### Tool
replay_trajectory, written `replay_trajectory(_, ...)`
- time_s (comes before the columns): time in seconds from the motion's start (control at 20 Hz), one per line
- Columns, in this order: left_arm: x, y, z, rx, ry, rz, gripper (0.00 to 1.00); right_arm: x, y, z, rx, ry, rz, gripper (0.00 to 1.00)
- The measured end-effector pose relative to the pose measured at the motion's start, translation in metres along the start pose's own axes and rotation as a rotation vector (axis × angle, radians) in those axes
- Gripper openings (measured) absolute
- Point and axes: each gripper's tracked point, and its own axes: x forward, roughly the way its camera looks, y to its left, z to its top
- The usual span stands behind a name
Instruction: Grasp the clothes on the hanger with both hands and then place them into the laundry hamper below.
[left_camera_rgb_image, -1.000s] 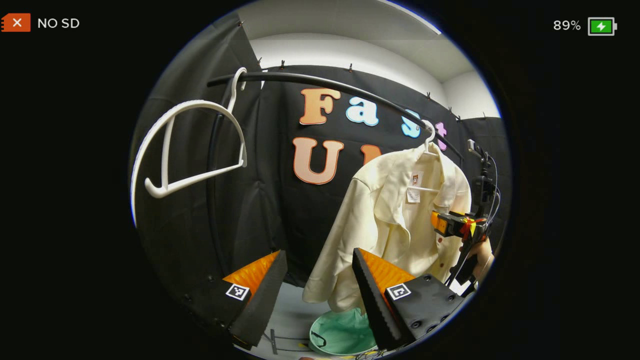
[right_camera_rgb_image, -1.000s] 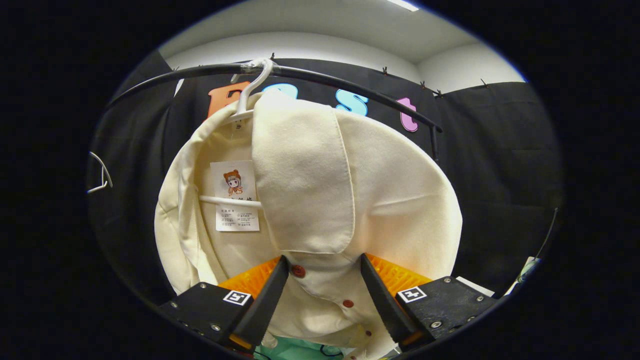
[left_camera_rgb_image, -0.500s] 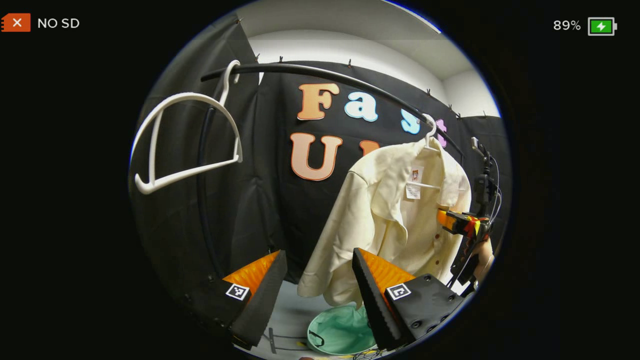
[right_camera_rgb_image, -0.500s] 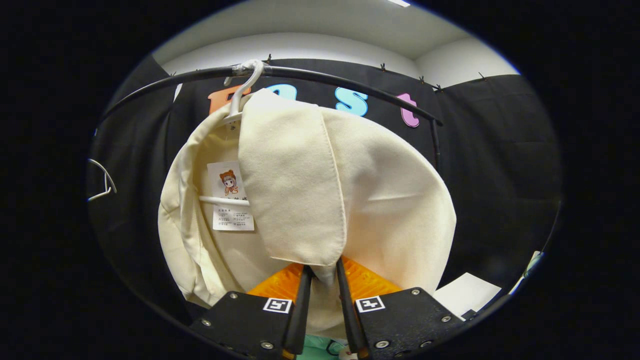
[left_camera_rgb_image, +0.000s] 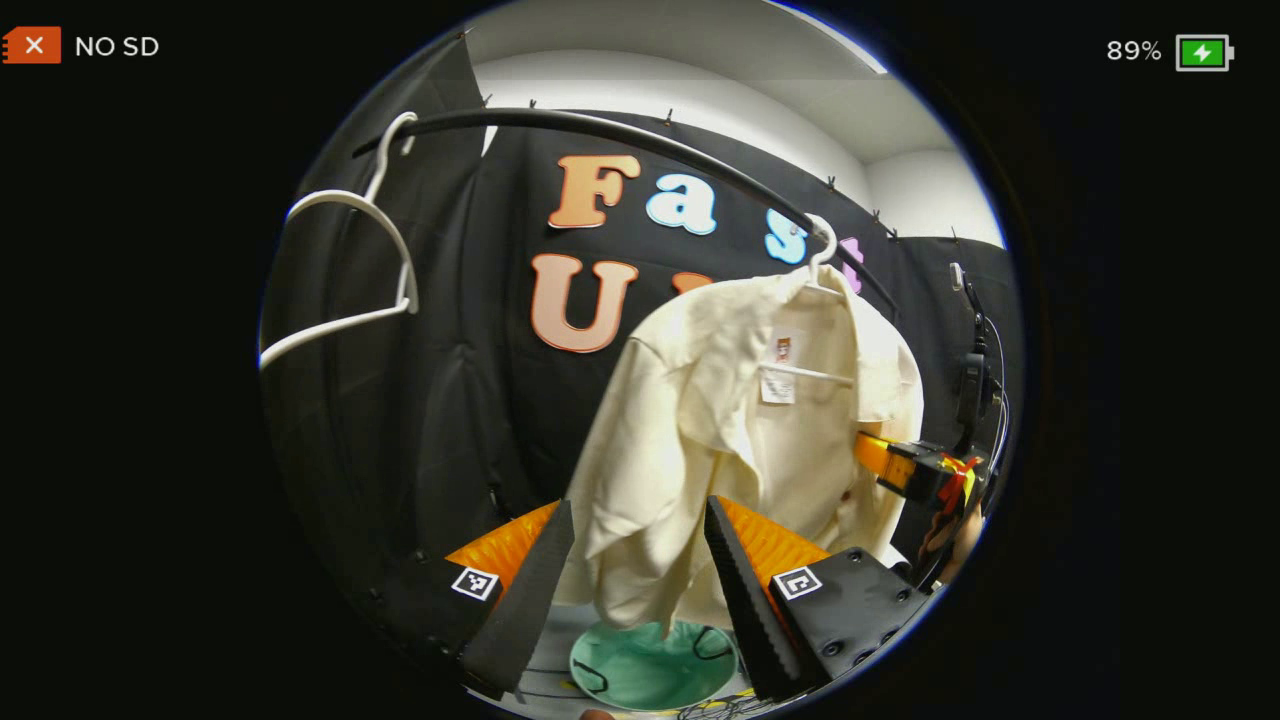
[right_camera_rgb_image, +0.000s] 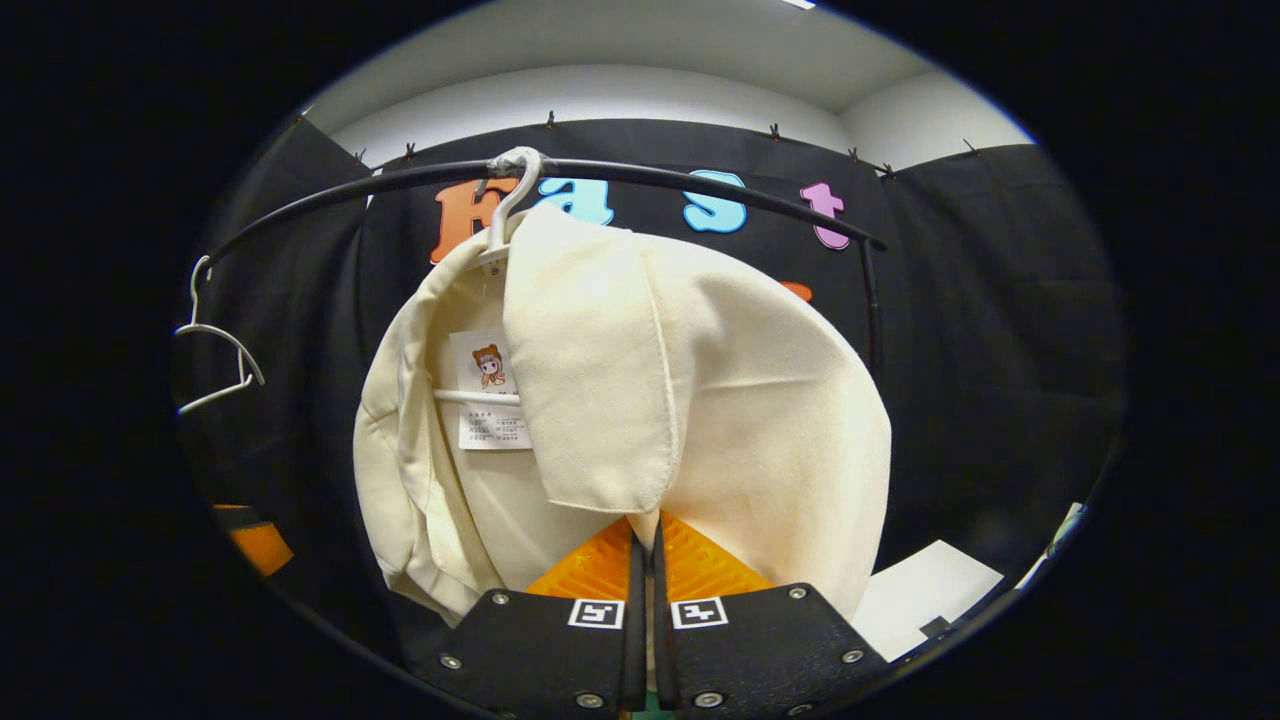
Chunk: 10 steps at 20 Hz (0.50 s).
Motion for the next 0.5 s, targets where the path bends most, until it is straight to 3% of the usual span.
replay_trajectory(0.15,0.014,-0.020,-0.002,-0.013,0.019,-0.039,0.81,-0.006,0.001,0.002,-0.007,0.005,0.021,0.03)
replay_trajectory(0.3,0.027,-0.039,-0.003,-0.010,0.027,-0.063,0.84,-0.015,-0.002,0.004,-0.010,0.005,0.032,0.03)
replay_trajectory(0.5,0.054,-0.051,0.001,0.011,0.022,-0.067,0.81,-0.025,-0.008,0.007,-0.019,0.003,0.042,0.03)
